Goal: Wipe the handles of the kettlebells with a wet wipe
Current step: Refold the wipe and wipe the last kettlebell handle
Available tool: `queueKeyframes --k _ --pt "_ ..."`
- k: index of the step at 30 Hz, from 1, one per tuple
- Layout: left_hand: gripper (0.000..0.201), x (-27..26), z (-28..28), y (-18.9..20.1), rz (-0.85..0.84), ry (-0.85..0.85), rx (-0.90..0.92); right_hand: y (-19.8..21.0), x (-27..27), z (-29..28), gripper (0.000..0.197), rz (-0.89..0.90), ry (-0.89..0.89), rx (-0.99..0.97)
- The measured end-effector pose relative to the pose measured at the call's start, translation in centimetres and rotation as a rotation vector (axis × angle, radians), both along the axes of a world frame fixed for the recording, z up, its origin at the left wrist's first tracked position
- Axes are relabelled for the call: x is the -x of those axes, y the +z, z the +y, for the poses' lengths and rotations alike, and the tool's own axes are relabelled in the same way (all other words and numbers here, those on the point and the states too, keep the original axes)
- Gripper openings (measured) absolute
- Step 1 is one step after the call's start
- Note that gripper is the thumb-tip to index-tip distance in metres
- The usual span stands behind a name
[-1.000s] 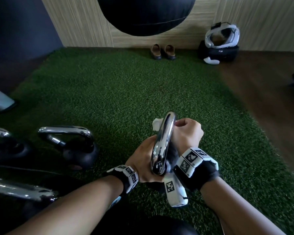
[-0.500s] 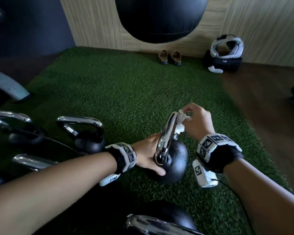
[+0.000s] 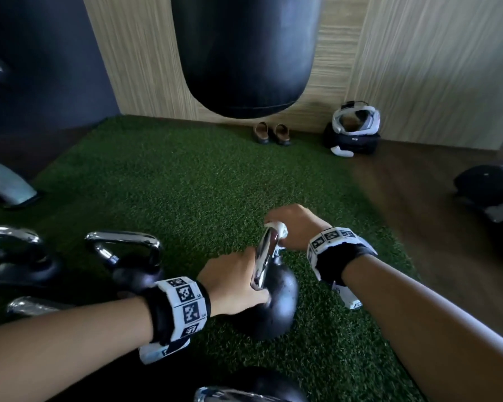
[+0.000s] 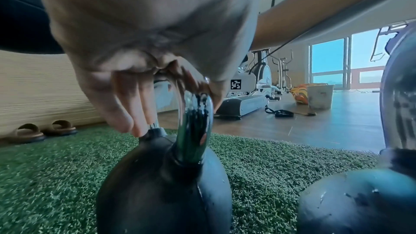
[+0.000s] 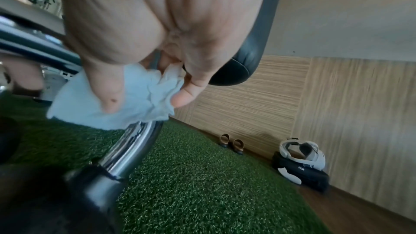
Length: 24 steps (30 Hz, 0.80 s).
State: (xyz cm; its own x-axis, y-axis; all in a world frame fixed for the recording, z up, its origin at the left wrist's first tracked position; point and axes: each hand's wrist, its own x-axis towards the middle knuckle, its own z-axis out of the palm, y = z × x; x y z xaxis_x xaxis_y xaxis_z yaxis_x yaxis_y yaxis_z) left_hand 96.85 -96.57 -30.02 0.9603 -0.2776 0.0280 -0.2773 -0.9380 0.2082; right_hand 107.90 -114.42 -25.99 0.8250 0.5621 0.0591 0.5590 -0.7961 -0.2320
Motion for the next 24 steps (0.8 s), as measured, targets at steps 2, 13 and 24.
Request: queueKeyframes --k 2,13,24 --pt "0.046 -0.1 -0.3 0.2 -0.068 0.000 -0.041 -1.0 -0.5 -0.1 0.033 -0.043 0.002 -0.007" --pt "0.037 -4.6 3.9 3.6 0.050 -0.302 -0.326 -0.7 1.6 -2.3 0.013 0.073 -0.223 -0.002" --pt "0.049 -7.3 5.9 2.8 -0.009 -0.312 -0.492 -0.6 5.7 -2.4 0.012 0.158 -0.410 -0.133"
